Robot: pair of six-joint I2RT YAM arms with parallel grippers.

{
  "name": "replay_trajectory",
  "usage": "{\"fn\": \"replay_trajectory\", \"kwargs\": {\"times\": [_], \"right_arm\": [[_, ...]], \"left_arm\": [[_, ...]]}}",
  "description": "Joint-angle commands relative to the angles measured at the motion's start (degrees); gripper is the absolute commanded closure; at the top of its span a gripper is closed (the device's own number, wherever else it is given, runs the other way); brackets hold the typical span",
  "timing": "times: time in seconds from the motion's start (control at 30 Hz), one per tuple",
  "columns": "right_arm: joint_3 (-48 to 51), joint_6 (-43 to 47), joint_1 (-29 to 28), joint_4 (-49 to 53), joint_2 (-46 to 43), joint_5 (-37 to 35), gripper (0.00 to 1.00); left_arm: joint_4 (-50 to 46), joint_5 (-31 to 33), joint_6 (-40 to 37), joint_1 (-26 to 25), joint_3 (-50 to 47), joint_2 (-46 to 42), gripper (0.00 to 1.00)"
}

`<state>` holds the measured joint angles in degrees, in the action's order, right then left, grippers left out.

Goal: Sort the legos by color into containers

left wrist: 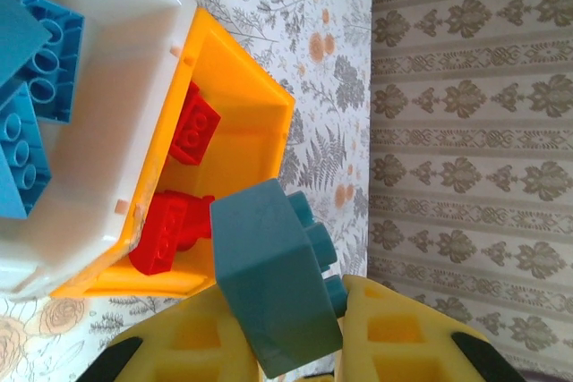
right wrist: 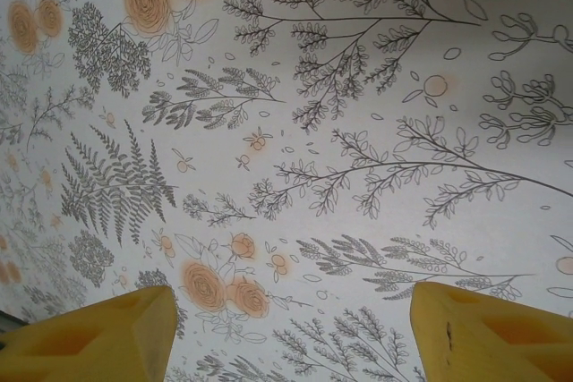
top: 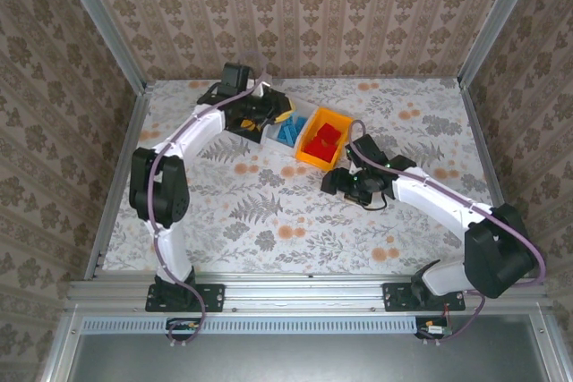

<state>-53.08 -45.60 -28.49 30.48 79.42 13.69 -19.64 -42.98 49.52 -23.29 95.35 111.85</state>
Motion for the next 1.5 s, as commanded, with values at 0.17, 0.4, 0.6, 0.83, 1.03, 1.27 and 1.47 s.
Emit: {"fn": "replay_trajectory", "kwargs": {"times": [0.17, 0.4, 0.6, 0.83, 1.03, 1.27, 1.47], "right_arm": [[0.05, 2.48, 0.54, 1.85, -0.76, -0.42, 0.29], [-0.23, 4.36, 1.07, 3.42, -1.71, -1.09, 0.28], [-0.45, 6.02, 2.41, 4.53, -2.20, -1.31, 0.28], [-2.02, 7.94, 3.92, 5.69, -1.29, -0.86, 0.28], [-1.85, 8.59, 4.22, 6.04, -0.51, -0.51, 0.27], [-2.12, 9.35, 4.65, 7.04, -0.31, -0.37, 0.26], [-1.69, 9.52, 4.76, 7.35, -0.58, -0.27, 0.26]], "left_arm": [[-12.61, 5.60, -2.74, -0.88, 13.25, 8.67, 0.80], [-23.21, 8.99, -7.30, -1.36, 27.83, 17.85, 0.80], [-33.13, 12.62, -10.93, -2.38, 41.71, 26.17, 0.80], [-37.93, 14.59, -12.30, -4.20, 51.03, 33.70, 0.80], [-36.62, 14.59, -11.83, -4.23, 51.29, 35.21, 0.79], [-36.48, 14.85, -10.94, -4.18, 54.06, 37.11, 0.69], [-35.96, 15.21, -10.93, -4.05, 54.02, 36.84, 0.53]]}}
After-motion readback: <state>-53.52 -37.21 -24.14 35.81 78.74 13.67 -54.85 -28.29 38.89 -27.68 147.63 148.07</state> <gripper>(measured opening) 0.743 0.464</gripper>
